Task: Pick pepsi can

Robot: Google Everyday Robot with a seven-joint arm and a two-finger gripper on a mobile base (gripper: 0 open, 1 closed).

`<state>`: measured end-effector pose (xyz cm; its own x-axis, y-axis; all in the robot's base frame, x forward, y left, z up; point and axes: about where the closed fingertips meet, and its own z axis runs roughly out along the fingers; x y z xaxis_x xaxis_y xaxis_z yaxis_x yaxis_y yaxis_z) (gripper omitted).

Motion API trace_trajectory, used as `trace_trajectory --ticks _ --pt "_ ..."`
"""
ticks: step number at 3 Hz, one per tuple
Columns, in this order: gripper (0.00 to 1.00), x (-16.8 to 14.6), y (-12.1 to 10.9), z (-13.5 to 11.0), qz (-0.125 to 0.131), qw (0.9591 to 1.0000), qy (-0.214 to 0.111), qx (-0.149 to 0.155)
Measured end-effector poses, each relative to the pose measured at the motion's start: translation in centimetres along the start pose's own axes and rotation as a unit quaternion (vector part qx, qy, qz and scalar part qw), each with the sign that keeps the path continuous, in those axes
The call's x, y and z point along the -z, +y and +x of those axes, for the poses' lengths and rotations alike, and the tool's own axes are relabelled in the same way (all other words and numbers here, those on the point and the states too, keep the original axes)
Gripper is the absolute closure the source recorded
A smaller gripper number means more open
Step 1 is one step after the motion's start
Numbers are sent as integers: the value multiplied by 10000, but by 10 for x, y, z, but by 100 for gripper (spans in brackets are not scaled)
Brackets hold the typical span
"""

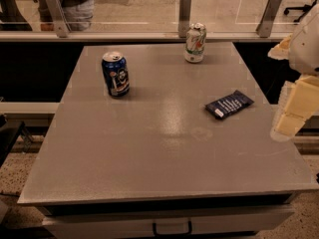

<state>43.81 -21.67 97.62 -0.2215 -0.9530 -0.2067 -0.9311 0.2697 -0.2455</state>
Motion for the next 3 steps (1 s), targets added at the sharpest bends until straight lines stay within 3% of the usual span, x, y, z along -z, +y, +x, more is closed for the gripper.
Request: trace_trajectory --ticks 1,2,3 --pt "0 0 0 0 1 10000 0 0" --pt "0 -5 -16 -19 52 9994 -337 28" --pt "0 -21 -43 -58 83 9965 -820 139"
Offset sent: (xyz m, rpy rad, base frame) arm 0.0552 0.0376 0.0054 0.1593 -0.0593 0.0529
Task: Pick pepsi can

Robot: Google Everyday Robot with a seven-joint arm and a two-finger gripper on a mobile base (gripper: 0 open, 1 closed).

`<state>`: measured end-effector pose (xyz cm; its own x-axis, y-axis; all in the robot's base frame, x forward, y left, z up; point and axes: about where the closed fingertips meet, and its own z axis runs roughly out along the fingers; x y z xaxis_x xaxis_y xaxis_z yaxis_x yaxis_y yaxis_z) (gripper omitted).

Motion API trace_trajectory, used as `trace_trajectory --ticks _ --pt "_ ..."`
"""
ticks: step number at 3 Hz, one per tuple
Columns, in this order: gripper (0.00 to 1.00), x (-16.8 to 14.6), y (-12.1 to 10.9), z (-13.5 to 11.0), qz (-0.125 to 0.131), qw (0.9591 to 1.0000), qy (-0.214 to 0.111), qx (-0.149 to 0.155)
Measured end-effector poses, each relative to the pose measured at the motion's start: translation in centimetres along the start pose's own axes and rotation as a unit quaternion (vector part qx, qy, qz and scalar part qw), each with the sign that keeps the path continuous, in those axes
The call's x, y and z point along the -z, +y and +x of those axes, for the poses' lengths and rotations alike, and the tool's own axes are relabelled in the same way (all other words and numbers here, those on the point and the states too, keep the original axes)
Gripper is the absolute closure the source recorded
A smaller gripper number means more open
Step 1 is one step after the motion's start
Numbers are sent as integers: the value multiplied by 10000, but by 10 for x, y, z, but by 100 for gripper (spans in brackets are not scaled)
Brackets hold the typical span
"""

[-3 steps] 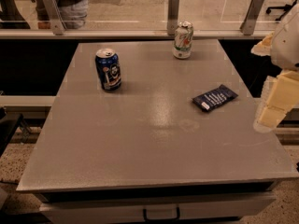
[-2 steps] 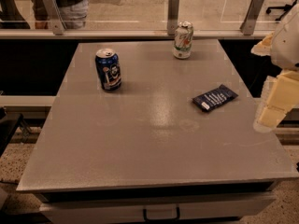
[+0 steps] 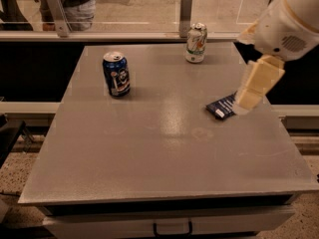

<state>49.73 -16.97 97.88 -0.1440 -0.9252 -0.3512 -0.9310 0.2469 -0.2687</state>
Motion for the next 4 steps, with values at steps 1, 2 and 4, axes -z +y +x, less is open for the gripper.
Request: trace_trajectory --ticks 1,2,4 --pt "0 -23 -23 -33 -18 9990 -425 101" --pt "0 -50 -40 -65 -46 9971 -752 120" --pt "0 -93 -51 -132 -183 9911 -1318 81"
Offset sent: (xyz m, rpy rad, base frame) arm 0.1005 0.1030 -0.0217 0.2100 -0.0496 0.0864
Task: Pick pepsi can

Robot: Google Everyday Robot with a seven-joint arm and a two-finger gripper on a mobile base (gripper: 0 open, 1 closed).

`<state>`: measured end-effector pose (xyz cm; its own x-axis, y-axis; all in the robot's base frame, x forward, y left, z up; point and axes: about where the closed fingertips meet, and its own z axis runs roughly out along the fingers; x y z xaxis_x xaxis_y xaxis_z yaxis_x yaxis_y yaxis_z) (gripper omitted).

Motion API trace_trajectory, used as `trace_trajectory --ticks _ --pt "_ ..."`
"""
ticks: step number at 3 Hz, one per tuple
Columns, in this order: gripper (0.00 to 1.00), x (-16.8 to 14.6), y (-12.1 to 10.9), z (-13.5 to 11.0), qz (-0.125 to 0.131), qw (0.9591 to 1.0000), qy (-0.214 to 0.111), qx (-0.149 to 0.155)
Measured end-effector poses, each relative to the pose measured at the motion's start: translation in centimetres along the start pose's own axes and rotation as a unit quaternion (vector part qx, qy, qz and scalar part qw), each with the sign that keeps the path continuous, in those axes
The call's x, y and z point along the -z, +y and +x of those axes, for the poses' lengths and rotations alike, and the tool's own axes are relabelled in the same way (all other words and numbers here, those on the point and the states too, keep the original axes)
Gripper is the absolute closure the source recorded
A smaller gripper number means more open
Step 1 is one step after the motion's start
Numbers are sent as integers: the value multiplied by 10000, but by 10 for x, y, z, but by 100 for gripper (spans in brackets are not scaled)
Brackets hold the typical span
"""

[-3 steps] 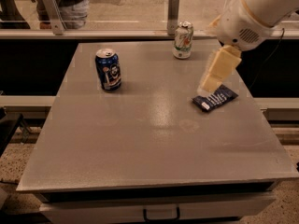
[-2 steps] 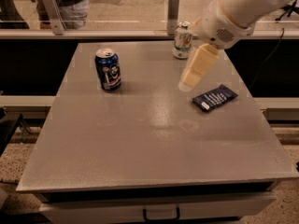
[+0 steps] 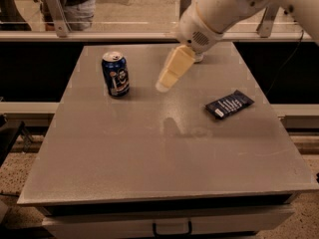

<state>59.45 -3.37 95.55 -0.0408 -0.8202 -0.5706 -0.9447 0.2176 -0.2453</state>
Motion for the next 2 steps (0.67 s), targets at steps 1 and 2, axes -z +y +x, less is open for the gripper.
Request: trace_trajectory --ticks 1,2 --pt "0 -29 -6 -26 -51 9996 -243 -102" --pt "0 -59 -12 -49 -43 9990 -368 -253"
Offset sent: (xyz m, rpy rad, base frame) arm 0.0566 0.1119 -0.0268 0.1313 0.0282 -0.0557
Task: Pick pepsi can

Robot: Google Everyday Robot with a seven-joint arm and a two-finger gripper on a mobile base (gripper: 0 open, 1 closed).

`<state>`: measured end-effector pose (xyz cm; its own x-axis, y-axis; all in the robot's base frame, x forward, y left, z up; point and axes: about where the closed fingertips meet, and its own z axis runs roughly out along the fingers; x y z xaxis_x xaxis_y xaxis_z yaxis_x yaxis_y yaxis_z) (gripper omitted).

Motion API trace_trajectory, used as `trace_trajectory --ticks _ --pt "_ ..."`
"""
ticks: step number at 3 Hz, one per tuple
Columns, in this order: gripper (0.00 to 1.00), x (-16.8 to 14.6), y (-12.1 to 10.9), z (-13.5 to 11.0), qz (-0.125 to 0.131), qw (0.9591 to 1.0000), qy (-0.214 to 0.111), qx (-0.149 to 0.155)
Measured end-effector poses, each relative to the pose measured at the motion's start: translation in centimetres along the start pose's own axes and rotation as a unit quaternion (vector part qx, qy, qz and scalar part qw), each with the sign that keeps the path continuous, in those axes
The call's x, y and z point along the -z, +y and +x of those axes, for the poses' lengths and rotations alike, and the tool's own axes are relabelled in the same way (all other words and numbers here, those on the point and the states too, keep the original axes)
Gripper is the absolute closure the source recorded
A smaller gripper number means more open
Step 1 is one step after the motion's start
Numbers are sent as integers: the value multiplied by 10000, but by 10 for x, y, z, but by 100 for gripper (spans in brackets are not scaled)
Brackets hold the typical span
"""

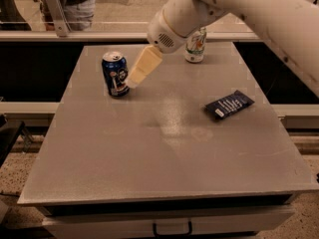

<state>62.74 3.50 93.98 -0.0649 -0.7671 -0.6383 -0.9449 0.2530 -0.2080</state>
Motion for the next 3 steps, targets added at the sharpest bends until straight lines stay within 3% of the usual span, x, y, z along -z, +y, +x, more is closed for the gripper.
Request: trace_trajectory --ticks 2,3 --pt "0 -58 -4 -22 -10 9997 32 -258" --pt "0 -71 -1 -30 -118 9995 22 -277"
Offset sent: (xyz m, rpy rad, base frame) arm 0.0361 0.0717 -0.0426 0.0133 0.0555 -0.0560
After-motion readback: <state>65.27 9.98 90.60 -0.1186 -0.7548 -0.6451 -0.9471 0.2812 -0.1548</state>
